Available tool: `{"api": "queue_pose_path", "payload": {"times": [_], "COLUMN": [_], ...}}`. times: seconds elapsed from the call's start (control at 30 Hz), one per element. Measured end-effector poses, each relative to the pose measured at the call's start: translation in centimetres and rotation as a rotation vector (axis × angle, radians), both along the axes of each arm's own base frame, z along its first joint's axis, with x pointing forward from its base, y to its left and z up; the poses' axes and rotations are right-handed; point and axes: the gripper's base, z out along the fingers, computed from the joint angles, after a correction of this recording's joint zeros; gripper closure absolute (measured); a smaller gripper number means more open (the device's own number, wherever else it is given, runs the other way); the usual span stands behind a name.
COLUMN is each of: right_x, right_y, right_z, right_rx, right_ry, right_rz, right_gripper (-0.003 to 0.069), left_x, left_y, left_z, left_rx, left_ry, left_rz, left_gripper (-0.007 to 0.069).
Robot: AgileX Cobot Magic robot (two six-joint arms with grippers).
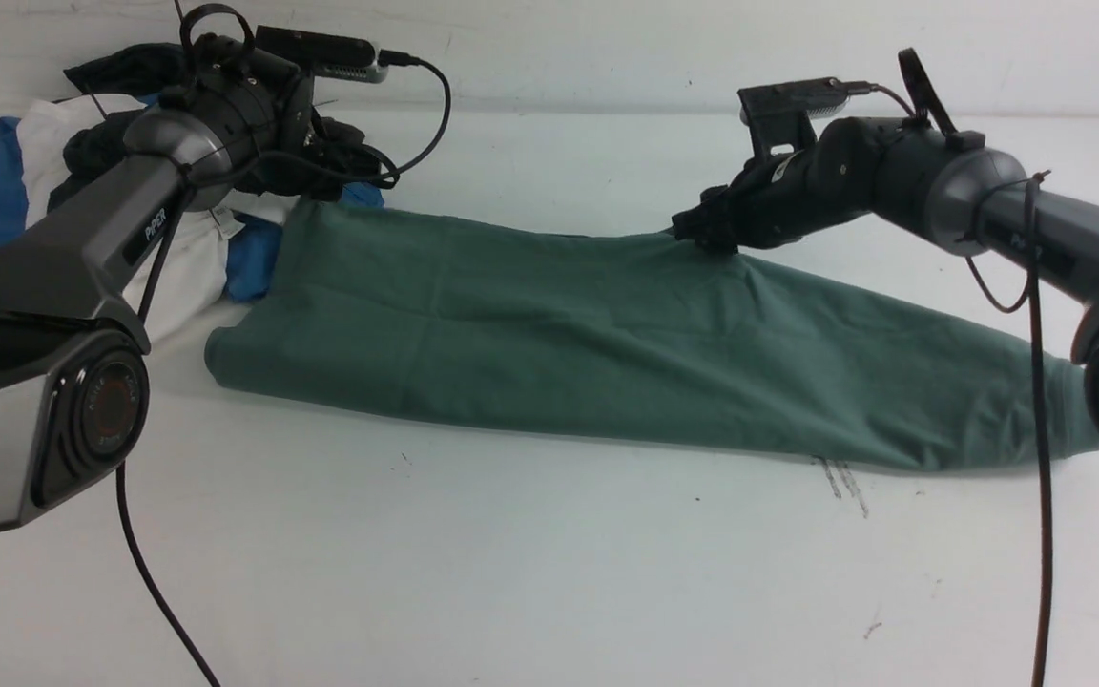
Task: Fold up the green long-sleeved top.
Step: Use both arms to drag the lower edge of the fabric forward and fold it over the upper edge, then use the right arm to clamp the right edge of the fabric
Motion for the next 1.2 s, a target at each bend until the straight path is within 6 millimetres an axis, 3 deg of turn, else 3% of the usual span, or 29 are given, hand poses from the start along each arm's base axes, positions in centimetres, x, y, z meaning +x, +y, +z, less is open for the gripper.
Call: {"api": "queue_pose_path", "payload": {"times": [0.1,0.2,0.3,0.33,0.4,0.43,0.47,0.53,0.6,0.63,0.87,1.1,1.2], "right_x": [-0.5,-1.3,-3.5,-3.6,-5.5,-5.7,-6.7,-7.3,-7.5,-7.7,-9.3,-11.8,-14.1], "right_y": [-0.1,-0.3,-0.9,-0.9,-1.5,-1.6,-2.0,-2.4,-2.7,-3.2,-7.4,-10.9,-13.0], "right_z": [0.8,2.7,7.4,7.7,10.6,10.6,11.4,11.6,11.5,11.2,8.4,8.2,8.5], "right_rx": [-0.011,-0.021,-0.048,-0.049,-0.093,-0.103,-0.141,-0.185,-0.196,-0.199,-0.156,-0.139,-0.129], "right_ry": [0.039,0.071,0.134,0.138,0.199,0.217,0.268,0.321,0.337,0.359,0.517,0.584,0.619], "right_rz": [0.009,0.016,0.024,0.025,0.038,0.04,0.046,0.046,0.04,0.024,-0.101,-0.171,-0.217], "right_gripper": [0.0219,0.0197,0.0203,0.0206,0.0284,0.0305,0.0401,0.0543,0.0595,0.0637,0.0673,0.0673,0.0673], "left_x": [-0.5,-1.3,-3.4,-3.6,-5.2,-5.2,-5.9,-6.1,-6.1,-6.0,-6.7,-8.2,-10.2], "left_y": [0.3,0.6,0.9,0.8,-0.2,-0.2,-1.3,-2.2,-2.7,-3.1,-2.8,-2.7,-2.4], "left_z": [1.1,3.0,7.1,7.3,8.9,8.8,8.6,7.4,6.5,5.0,-3.5,-4.3,-3.9], "left_rx": [0.036,0.044,0.022,0.021,-0.006,-0.009,-0.038,-0.073,-0.092,-0.107,-0.098,-0.107,-0.116], "left_ry": [0.027,0.035,0.094,0.099,0.191,0.201,0.275,0.331,0.361,0.404,0.637,0.664,0.687], "left_rz": [0.017,0.04,0.062,0.059,-0.031,-0.039,-0.122,-0.183,-0.203,-0.224,-0.206,-0.201,-0.198], "left_gripper": [0.0193,0.0199,0.03,0.0322,0.0505,0.0517,0.0589,0.0617,0.0624,0.0629,0.0629,0.0629,0.0629]}}
